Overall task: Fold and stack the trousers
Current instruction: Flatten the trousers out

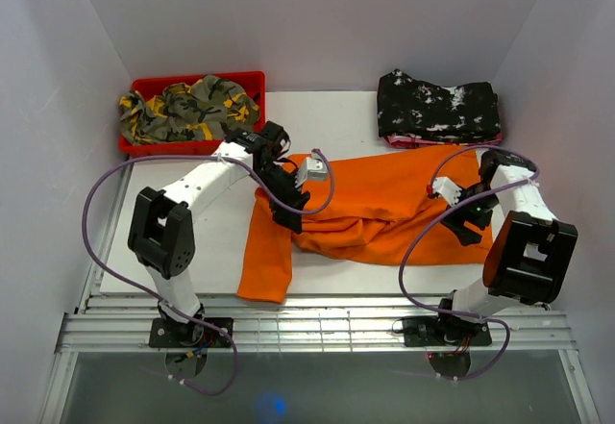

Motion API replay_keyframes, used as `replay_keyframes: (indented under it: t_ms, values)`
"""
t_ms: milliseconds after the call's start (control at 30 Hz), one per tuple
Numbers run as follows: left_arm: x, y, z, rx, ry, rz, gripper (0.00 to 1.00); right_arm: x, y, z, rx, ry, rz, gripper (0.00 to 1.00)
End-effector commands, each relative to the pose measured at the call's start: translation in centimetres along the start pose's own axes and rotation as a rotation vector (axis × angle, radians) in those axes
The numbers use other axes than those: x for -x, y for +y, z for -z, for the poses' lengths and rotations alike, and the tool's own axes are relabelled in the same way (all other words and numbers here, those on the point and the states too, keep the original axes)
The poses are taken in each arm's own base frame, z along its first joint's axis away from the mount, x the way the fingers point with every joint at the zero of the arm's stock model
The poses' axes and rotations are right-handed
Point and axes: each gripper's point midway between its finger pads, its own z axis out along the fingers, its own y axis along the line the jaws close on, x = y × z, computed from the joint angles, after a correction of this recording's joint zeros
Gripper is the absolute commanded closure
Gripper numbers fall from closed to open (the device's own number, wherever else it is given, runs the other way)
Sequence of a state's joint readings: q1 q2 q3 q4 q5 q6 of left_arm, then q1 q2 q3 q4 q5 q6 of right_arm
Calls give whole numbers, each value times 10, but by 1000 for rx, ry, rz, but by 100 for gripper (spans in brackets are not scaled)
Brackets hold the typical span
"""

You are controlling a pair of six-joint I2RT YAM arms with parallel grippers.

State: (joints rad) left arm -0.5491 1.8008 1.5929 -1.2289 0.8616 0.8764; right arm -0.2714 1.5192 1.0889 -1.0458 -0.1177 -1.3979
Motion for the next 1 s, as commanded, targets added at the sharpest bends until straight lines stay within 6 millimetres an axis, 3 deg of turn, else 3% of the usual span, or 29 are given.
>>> replay_keyframes:
  t_ms: [0,33,67,100,200,233,367,533,600,633,700,767,867,900,967]
  values:
    - [-43,-13,28,204,89,69,19,3,33,-12,105,6,8,19]
    - [-66,-24,33,208,158,23,19,1,36,-17,111,26,18,19]
    - [-101,-50,32,148,235,-21,18,-1,43,-25,127,49,28,19]
    - [-125,-65,21,90,266,-15,18,-7,45,-35,129,81,21,19]
    - [-144,-73,8,31,286,-28,18,-12,44,-44,131,113,2,19]
    - [-160,-74,0,17,315,-6,18,-14,44,-49,146,124,-8,20]
    - [-196,-56,-17,60,414,-12,17,-11,28,-51,124,126,-44,21]
    - [-197,-24,-31,173,391,-84,16,-6,14,-48,99,116,-52,21]
    - [-206,-13,-38,238,414,-124,19,-6,13,-48,96,117,-54,21]
    - [-208,-9,-39,266,417,-139,22,-5,12,-48,96,115,-56,21]
    - [-220,-4,-43,302,445,-157,40,-5,11,-49,93,114,-59,22]
    - [-220,2,-42,338,441,-162,59,-5,9,-49,92,114,-59,22]
    - [-217,-1,-42,348,421,-140,81,-5,7,-50,86,116,-59,23]
    - [-216,-3,-42,346,413,-132,96,-5,6,-50,85,115,-59,23]
    - [-205,-7,-37,355,384,-120,100,-4,3,-49,79,114,-57,23]
